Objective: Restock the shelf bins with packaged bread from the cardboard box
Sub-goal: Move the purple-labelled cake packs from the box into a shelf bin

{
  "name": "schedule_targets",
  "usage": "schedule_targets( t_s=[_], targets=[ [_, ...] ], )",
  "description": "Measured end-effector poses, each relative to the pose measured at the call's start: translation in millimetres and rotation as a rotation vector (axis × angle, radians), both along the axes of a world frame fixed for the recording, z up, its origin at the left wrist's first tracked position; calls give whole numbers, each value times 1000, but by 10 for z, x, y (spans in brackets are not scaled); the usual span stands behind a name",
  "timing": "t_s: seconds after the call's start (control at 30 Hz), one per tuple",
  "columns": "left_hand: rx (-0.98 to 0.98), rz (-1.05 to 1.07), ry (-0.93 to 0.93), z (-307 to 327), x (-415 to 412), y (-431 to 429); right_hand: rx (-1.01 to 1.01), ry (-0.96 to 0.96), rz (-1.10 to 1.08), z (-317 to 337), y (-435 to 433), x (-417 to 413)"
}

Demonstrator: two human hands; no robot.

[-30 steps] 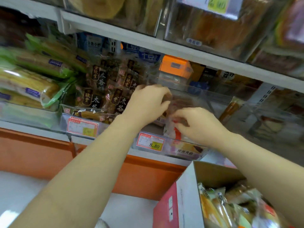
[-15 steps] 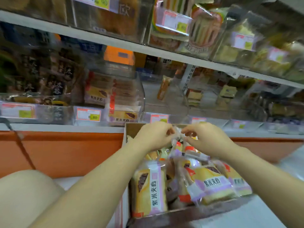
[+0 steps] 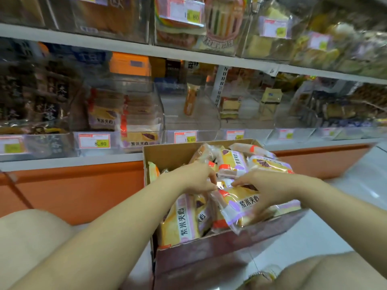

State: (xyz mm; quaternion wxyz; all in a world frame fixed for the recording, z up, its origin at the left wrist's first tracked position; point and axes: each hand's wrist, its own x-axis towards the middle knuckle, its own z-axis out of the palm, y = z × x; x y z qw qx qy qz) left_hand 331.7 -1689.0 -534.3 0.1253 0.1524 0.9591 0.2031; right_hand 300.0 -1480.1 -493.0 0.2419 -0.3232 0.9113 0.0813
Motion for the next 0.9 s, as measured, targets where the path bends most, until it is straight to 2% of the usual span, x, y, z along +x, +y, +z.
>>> schedule_targets(
  t_s=[0.2,0.3,0.4,0.5,0.57,0.7,0.9],
  targets=[
    [30,-27,-63,-24,25,5,29,159,58,-92,-140,71],
    [11,-35,-14,-26,56,5,-29,222,90,-104,-192,164],
    [179,14,75,56,65,-74,-81,344,91,-6,-203,208],
    [525,146,96,195,110,-164,-319,513,-7,143,-242,218],
    [676,164,51,245,151,-191,-509,567,-103,214,-321,244],
    [648,170,117,258,227,-257,-744,522,-173,206,-503,298],
    [717,454,298,300,393,-722,-895,452,-214,34,-603,305]
  ],
)
